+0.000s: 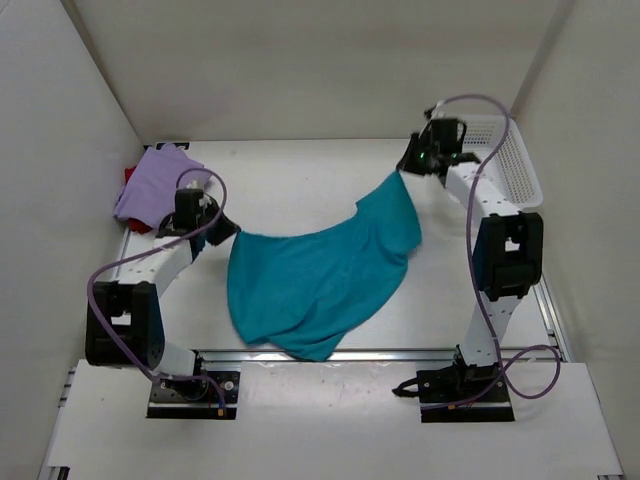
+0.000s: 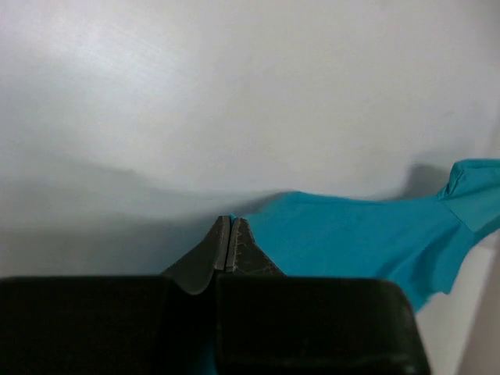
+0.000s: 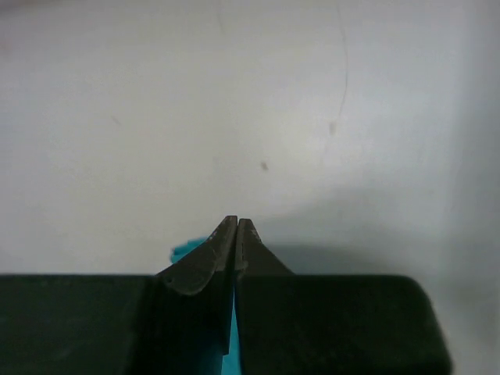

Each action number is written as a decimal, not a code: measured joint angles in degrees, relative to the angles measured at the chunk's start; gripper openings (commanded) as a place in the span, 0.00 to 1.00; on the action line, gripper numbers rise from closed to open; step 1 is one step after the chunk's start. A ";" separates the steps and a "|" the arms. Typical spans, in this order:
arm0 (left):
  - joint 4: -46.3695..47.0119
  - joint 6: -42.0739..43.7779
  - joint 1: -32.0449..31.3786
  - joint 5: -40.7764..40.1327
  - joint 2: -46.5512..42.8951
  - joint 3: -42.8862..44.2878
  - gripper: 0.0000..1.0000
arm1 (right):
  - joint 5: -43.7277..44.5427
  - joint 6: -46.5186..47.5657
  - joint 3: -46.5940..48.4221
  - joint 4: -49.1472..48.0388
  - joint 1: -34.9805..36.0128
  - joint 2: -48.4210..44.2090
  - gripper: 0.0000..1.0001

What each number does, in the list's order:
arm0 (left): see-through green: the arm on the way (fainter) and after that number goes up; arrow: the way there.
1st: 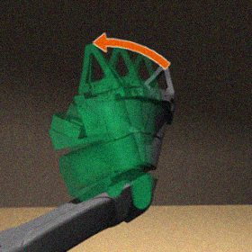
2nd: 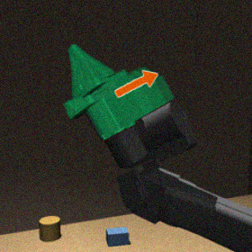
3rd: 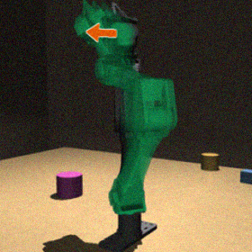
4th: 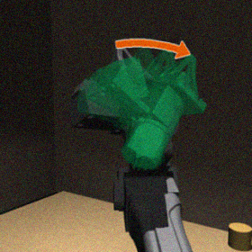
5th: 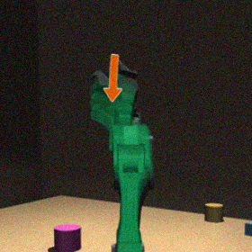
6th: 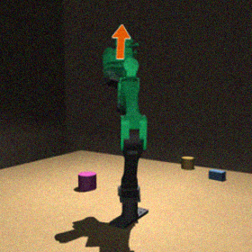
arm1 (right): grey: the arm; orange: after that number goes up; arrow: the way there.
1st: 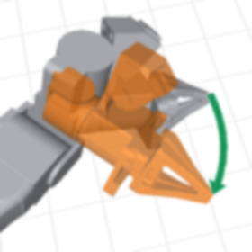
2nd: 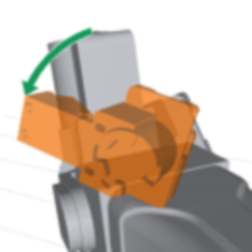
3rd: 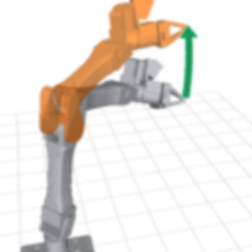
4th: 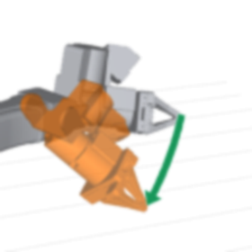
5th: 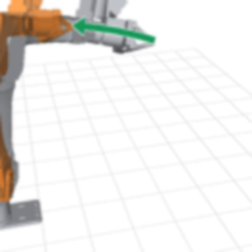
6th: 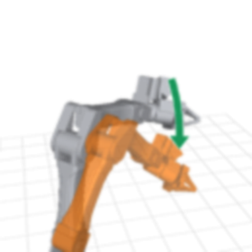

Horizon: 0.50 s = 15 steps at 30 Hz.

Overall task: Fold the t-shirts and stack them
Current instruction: Flatten out the tshirt

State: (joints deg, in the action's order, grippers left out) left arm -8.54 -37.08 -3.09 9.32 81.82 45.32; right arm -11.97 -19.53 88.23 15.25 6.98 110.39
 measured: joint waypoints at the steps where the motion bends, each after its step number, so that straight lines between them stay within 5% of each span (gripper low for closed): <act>1: 0.22 -1.14 0.24 0.94 0.39 2.60 0.00 | -0.81 0.07 4.24 1.38 -0.76 -0.04 0.00; 6: 0.72 -5.18 1.25 4.13 3.48 21.14 0.00 | -2.95 1.03 45.24 13.88 -3.48 6.86 0.00; 8: 1.95 -7.04 2.67 6.60 3.19 27.80 0.00 | -5.09 0.28 52.30 12.44 -5.01 5.22 0.00; 11: 3.08 -8.41 5.68 8.15 1.27 33.18 0.00 | -6.38 -0.02 39.41 8.96 -5.90 -9.25 0.00; 15: 3.19 -7.41 7.13 7.10 -4.87 32.17 0.00 | -4.87 -0.24 10.32 1.95 -4.83 -33.51 0.00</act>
State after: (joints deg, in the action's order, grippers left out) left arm -5.34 -44.49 4.03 16.43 76.95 77.49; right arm -16.84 -19.77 98.54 17.19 2.15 76.88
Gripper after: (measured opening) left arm 0.025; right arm 0.004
